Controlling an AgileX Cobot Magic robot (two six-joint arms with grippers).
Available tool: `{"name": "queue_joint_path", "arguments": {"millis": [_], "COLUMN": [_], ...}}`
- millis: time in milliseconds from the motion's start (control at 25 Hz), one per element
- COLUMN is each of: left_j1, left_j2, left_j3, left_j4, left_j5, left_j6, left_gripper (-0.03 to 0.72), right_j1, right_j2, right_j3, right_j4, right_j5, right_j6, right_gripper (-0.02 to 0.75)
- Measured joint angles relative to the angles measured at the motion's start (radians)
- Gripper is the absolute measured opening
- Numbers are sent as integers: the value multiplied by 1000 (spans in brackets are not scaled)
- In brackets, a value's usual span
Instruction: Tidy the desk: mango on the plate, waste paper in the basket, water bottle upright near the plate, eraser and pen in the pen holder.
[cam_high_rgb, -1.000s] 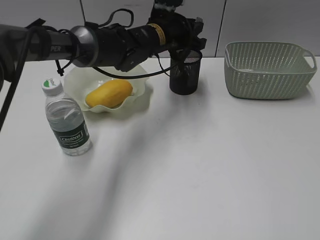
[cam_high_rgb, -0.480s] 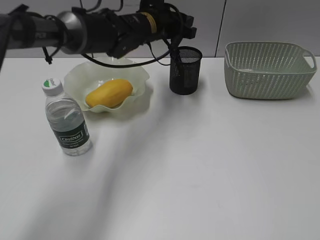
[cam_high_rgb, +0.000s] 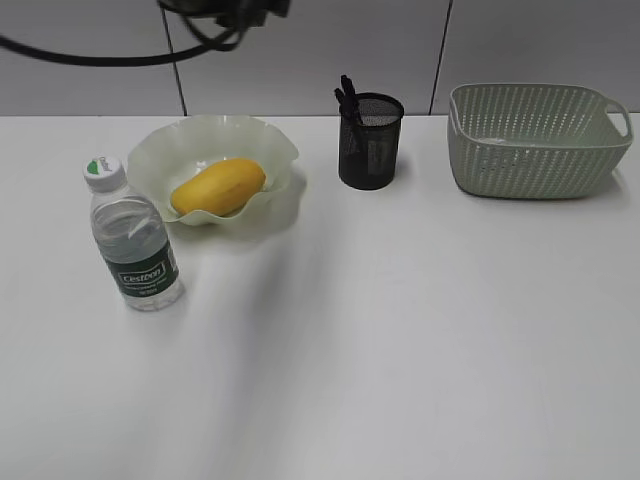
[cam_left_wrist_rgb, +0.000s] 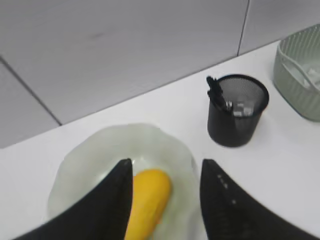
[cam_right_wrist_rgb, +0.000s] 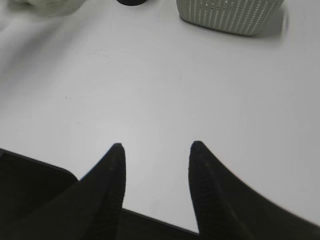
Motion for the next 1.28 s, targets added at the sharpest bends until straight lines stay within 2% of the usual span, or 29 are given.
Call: {"name": "queue_joint_path", "arguments": {"millis": [120, 280, 440, 560, 680, 840, 1040, 1280], "left_j1": [-2, -2, -2, -2, -2, -2, -2, -7], "left_j2": [-266, -651, -1073, -1321, -1518, -1657, -1685, -1680], "left_j3": [250, 504, 634, 679, 722, 796, 907, 918], "left_j4": [-7, -11, -43, -89, -158, -279, -393, -412], "left_j5": [45, 197, 401, 537, 593, 602, 581, 573], "left_j6": [2, 4, 28, 84, 173, 278, 366, 390], "left_gripper": [362, 449, 546, 569, 575, 573, 533, 512], "right_j1": [0, 0, 0, 0, 0, 0, 0, 0], "right_j2": [0, 0, 0, 0, 0, 0, 0, 0], "right_j3": [0, 0, 0, 0, 0, 0, 0, 0], "right_j4": [0, 0, -1, -1, -1, -1, -1, -1], "right_j5": [0, 0, 0, 0, 0, 0, 0, 0], "right_j6": [0, 0, 0, 0, 0, 0, 0, 0], "right_gripper": [361, 470, 559, 573, 573, 566, 541, 520]}}
